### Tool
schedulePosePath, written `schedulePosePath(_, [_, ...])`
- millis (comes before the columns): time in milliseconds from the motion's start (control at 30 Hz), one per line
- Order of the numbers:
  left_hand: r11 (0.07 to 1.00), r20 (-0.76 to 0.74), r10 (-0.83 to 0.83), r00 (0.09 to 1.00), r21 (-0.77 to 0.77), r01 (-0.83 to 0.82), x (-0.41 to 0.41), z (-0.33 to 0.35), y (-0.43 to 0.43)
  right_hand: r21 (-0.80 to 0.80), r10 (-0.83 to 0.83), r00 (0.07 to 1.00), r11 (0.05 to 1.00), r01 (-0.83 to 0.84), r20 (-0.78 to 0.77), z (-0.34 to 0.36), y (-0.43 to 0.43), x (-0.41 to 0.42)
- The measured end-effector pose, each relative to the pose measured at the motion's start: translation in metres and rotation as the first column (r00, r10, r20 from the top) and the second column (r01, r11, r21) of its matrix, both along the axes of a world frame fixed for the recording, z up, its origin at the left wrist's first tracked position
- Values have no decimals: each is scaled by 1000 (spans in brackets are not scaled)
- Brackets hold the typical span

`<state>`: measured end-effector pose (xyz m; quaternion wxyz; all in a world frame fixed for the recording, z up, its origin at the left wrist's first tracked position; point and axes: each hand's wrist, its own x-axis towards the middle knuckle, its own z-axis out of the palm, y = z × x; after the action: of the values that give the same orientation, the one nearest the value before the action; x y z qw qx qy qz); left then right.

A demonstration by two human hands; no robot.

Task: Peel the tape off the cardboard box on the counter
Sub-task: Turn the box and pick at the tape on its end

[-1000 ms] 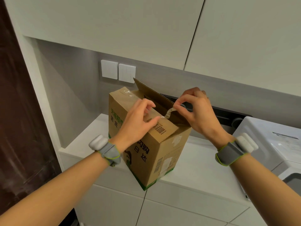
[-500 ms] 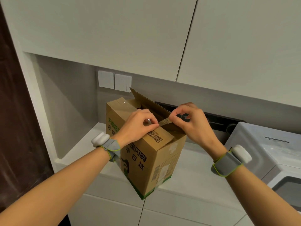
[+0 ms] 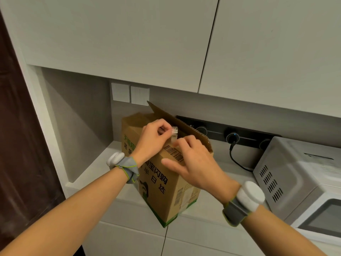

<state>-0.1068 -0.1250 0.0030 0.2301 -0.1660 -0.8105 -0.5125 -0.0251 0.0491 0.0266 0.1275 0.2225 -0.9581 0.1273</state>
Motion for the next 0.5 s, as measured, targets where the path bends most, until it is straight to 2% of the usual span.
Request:
schedulePosePath(67, [999,17,-2,1000,39,1,-1,2,0,-38,-21,996,999,25,91,-8,-3,-4])
schedulePosePath(167, [984,71,-9,997,176,-4,0,9,-2,-113,-23,986,993,42,166,-10,0,-5])
schedulePosePath(300, [946,142,-1,990,320,-45,1,20,-9,-64,-3,980,998,16,199,5,20,-5])
schedulePosePath(500, [964,80,223,971,126,-232,-1,15,-28,118,-26,960,993,-7,280,29,68,-12])
